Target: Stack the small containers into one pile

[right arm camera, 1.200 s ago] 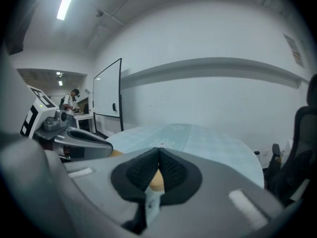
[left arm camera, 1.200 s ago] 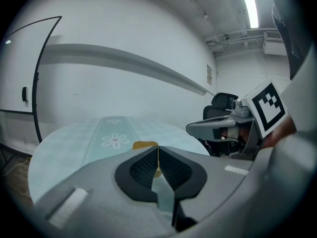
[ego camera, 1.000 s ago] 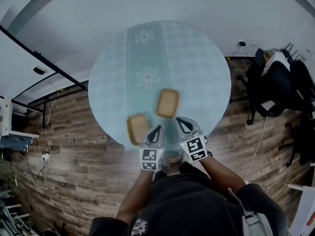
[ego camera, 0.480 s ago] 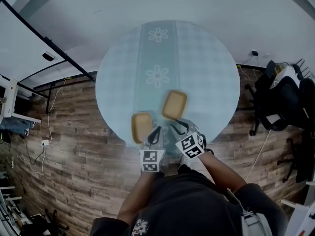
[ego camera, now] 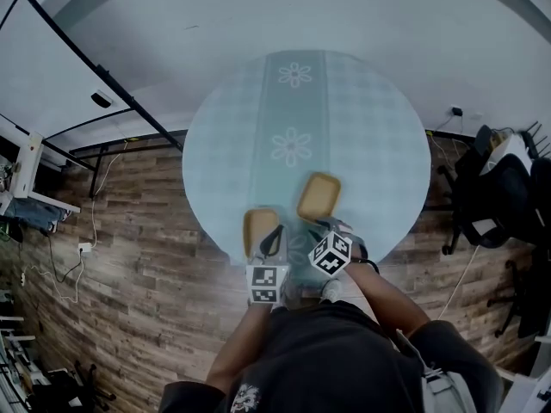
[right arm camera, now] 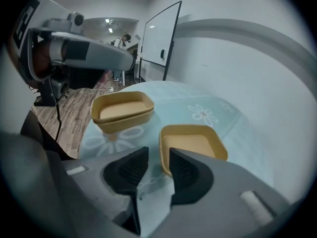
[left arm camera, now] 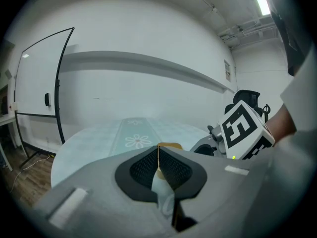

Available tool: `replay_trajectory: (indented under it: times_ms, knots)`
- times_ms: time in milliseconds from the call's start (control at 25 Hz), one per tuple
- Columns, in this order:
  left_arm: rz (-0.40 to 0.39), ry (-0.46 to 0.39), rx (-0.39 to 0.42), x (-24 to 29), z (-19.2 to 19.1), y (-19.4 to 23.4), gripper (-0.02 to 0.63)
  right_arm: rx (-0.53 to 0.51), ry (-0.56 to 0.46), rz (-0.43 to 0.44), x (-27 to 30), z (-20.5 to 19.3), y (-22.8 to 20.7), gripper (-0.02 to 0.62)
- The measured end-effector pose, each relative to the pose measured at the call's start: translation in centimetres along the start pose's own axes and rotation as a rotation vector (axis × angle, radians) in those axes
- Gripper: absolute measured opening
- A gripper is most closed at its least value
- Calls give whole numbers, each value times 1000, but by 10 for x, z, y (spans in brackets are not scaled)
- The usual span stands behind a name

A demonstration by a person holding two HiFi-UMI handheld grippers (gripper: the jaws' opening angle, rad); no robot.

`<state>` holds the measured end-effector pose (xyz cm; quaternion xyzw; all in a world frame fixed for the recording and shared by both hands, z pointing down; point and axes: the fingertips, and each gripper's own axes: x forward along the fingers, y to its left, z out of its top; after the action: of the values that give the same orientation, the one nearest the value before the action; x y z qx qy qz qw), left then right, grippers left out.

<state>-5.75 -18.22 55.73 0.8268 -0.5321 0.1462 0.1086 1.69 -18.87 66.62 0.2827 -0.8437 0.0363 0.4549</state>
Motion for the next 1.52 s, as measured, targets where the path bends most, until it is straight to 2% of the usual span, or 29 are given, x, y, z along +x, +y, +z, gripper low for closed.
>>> replay_trajectory:
  times_ms: [640,720,840,1160,1520]
  knots:
    - [29,-6,-31,0,-1,31,6,-73,119,38,37,-10,-5,127]
    - [29,-5,-32,0,-1,33,6,-73,121,37,38,-10,-5,109]
    - [27,-3,-35,-2,-3,35,6,-71,120,34,40,-8,-4,24]
    - [24,-2,-42,-1,-5,39,6,-62,128,49,42,-5,-5,18]
    - [3,-1,-29,-5,-7,32,6,-54,108,28,38,-2,-9,17]
